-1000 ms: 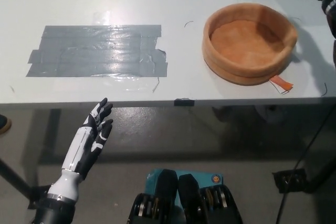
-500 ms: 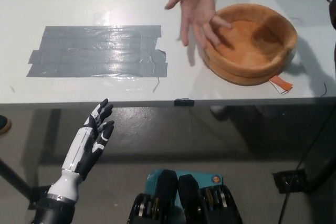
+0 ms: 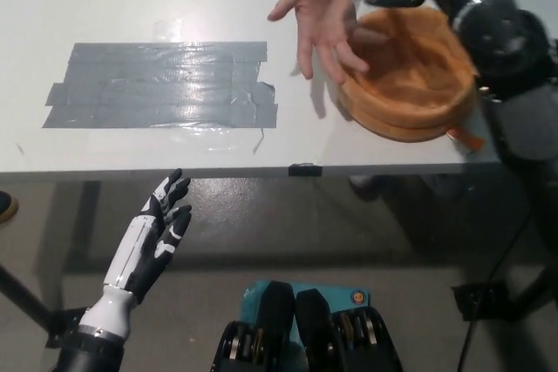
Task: An emotional support dumpling is kept in a soft plate infront in the middle of the desk infront of the robot. The robot extends its right arm to pick up the dumpling and hands it to a person
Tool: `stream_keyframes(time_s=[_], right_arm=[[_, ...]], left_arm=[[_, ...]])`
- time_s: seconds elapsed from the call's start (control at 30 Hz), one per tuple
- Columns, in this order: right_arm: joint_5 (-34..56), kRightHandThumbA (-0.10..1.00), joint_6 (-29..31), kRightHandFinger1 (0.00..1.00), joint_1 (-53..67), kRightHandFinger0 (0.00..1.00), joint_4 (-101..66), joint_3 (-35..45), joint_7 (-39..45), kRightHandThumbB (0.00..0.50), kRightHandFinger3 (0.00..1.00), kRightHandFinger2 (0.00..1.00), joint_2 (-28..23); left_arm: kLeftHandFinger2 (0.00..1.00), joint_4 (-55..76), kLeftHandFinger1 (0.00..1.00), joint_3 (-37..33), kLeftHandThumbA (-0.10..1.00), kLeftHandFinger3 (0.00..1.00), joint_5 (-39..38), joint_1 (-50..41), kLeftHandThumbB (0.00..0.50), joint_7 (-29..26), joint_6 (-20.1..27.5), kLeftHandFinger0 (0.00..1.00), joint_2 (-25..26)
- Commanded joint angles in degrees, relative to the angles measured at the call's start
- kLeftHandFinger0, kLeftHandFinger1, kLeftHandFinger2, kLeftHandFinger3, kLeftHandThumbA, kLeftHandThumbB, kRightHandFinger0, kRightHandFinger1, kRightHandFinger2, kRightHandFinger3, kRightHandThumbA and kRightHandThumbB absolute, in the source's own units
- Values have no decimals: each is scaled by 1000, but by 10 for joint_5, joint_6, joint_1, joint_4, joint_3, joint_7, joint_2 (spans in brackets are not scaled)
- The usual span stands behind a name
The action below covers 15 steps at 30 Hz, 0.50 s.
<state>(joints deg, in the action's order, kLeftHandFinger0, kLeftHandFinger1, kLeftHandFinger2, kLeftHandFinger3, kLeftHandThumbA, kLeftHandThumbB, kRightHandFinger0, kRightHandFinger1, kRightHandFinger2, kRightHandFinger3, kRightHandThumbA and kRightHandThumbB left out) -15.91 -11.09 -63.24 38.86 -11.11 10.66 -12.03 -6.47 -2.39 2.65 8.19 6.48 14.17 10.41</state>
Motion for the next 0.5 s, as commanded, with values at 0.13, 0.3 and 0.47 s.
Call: stream_keyframes(time_s=[0.13, 0.3, 0.47], right_arm=[[-41, -100, 79, 566, -97, 52, 138, -41, -65, 168, 973, 946, 35], [-44, -100, 111, 570, -117, 43, 210, -55, -82, 162, 1000, 937, 53], [-41, 363, 97, 1000, -123, 653, 222, -69, -22, 371, 1000, 1000, 51]], left_arm=[[987, 15, 1000, 5, 838, 1000, -8, -1, 253, 8, 12, 930, 8], [985, 16, 1000, 3, 848, 1000, -5, 1, 260, 9, 8, 929, 9], [986, 14, 1000, 4, 849, 1000, -8, 2, 261, 11, 10, 936, 10]])
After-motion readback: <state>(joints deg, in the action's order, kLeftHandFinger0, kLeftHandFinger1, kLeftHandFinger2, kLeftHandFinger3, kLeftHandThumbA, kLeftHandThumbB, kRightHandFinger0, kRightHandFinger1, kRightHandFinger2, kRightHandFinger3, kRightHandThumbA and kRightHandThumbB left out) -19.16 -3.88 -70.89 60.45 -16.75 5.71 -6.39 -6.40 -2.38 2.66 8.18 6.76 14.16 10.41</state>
